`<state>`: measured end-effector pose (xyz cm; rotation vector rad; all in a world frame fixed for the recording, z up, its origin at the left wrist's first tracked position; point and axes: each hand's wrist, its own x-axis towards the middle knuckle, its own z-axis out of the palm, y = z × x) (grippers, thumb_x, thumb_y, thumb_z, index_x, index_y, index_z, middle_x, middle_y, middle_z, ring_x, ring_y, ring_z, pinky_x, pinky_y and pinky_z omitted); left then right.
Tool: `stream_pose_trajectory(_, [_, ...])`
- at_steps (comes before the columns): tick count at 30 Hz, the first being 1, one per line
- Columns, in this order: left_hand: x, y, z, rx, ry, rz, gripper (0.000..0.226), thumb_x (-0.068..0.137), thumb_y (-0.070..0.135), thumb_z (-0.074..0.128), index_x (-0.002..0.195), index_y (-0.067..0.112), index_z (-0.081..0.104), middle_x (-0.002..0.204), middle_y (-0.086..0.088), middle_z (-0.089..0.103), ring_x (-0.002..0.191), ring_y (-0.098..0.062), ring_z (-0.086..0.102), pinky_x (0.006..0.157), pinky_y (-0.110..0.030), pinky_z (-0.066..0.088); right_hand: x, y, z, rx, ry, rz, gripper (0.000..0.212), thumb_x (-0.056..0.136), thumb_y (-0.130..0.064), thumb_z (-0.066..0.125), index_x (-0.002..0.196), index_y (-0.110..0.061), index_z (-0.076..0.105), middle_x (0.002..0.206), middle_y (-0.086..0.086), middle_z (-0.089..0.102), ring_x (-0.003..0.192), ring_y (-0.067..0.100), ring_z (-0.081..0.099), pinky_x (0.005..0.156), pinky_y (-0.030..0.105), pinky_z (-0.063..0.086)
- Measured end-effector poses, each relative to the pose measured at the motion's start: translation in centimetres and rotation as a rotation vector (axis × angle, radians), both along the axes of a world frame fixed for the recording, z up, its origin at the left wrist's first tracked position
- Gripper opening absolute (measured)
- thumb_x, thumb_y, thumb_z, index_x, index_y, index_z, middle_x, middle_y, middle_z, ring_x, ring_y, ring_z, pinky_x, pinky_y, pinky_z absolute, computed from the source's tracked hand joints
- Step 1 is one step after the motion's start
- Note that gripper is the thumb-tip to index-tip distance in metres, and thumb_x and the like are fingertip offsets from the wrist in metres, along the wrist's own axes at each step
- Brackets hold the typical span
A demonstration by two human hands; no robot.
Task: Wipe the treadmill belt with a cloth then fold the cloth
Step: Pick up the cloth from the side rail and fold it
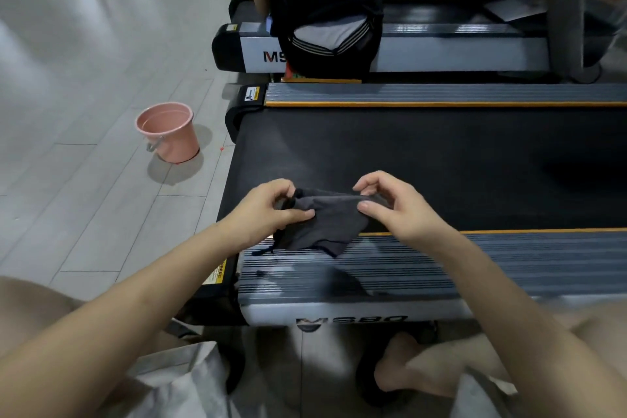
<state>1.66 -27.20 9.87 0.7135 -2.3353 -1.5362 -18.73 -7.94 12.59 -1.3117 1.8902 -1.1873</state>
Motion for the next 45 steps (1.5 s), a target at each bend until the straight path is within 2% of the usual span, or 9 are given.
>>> stream_pose_trajectory(6, [0.5, 1.3, -1.1, -0.103, -0.01, -0.006, 0.041, 0.089, 0.043, 0.074, 0.084, 0.01, 0.05, 0.072, 0.005, 0.051, 0.068, -0.012, 0.05, 0.061, -0.034, 0.042, -0.3, 0.0, 0.3, 0.013, -0.076, 0.072, 0.022, 0.093, -0.013, 0.067, 0.107, -0.03, 0.064, 0.099, 0.007, 0.063, 0.081, 0.014, 0.06, 0.072, 0.03, 0.052])
stream_pose_trajectory(10, [0.2, 1.1, -4.8, -0.144, -0.316, -0.041, 0.034, 0.091, 0.053, 0.066, 0.094, 0.02, 0.057, 0.078, 0.0, 0.071, 0.063, -0.018, 0.071, 0.061, -0.041, 0.058, -0.4, -1.1, -4.9, 0.179, 0.133, 0.005, 0.022, 0.089, -0.019, 0.07, 0.101, -0.034, 0.061, 0.087, -0.004, 0.065, 0.075, 0.006, 0.057, 0.073, 0.027, 0.049])
stream_pose_trajectory(13, [0.0, 0.9, -7.7, -0.28, -0.533, -0.12, 0.035, 0.09, 0.056, 0.066, 0.087, 0.024, 0.054, 0.081, 0.003, 0.067, 0.079, -0.022, 0.069, 0.075, -0.037, 0.054, 0.3, -1.9, -10.1, 0.25, 0.253, -0.042, 0.02, 0.088, -0.018, 0.067, 0.098, -0.033, 0.059, 0.089, -0.011, 0.062, 0.086, 0.003, 0.057, 0.078, 0.025, 0.044])
stream_pose_trajectory(21, [-1.9, -1.0, -10.0, -0.171, -0.546, 0.048, 0.039, 0.08, 0.058, 0.076, 0.069, 0.024, 0.061, 0.066, 0.008, 0.064, 0.074, -0.018, 0.063, 0.075, -0.036, 0.048, 0.0, -3.1, -13.2, 0.143, 0.366, -0.111, 0.017, 0.09, -0.008, 0.065, 0.102, -0.019, 0.06, 0.094, -0.007, 0.056, 0.09, -0.006, 0.051, 0.078, 0.006, 0.035])
stream_pose_trajectory(25, [-2.5, -1.0, -10.2, -0.242, -0.617, 0.076, 0.037, 0.08, 0.063, 0.072, 0.074, 0.03, 0.058, 0.079, 0.009, 0.069, 0.086, -0.019, 0.067, 0.084, -0.039, 0.052, 0.0, -3.5, -14.1, 0.126, 0.411, -0.093, 0.017, 0.09, -0.006, 0.063, 0.096, -0.022, 0.058, 0.091, -0.008, 0.054, 0.085, 0.001, 0.052, 0.075, 0.014, 0.04])
stream_pose_trajectory(28, [-2.8, -0.9, -10.3, -0.268, -0.65, 0.101, 0.035, 0.082, 0.064, 0.071, 0.076, 0.032, 0.056, 0.085, 0.008, 0.069, 0.09, -0.02, 0.067, 0.077, -0.036, 0.05, -0.3, -3.8, -14.3, 0.141, 0.418, -0.088, 0.017, 0.092, -0.008, 0.062, 0.094, -0.024, 0.057, 0.09, -0.009, 0.053, 0.084, 0.005, 0.053, 0.074, 0.02, 0.044])
stream_pose_trajectory(32, [-2.7, -0.8, -10.1, -0.332, -0.642, 0.138, 0.029, 0.085, 0.06, 0.069, 0.099, 0.035, 0.065, 0.1, 0.007, 0.07, 0.099, -0.023, 0.067, 0.078, -0.036, 0.05, -0.4, -4.1, -14.3, 0.162, 0.42, -0.098, 0.014, 0.093, -0.01, 0.06, 0.097, -0.023, 0.058, 0.094, -0.007, 0.054, 0.086, 0.009, 0.054, 0.079, 0.029, 0.048])
stream_pose_trajectory(40, [-1.6, -0.4, -8.7, -0.596, -0.656, 0.006, 0.037, 0.099, 0.053, 0.048, 0.13, 0.034, 0.054, 0.127, 0.004, 0.06, 0.12, -0.024, 0.057, 0.091, -0.041, 0.048, -0.2, -3.6, -13.5, 0.39, 0.547, -0.041, 0.028, 0.095, -0.033, 0.055, 0.122, -0.026, 0.056, 0.123, -0.006, 0.055, 0.115, 0.019, 0.051, 0.099, 0.039, 0.045])
stream_pose_trajectory(45, [-0.9, 0.2, -7.2, -0.512, -0.723, -0.067, 0.05, 0.099, 0.057, 0.043, 0.141, 0.03, 0.046, 0.141, -0.001, 0.053, 0.132, -0.027, 0.049, 0.104, -0.048, 0.044, 0.9, -2.5, -11.1, 0.547, 0.597, 0.055, 0.053, 0.096, -0.042, 0.049, 0.146, -0.025, 0.043, 0.154, -0.001, 0.039, 0.139, 0.024, 0.038, 0.112, 0.043, 0.037])
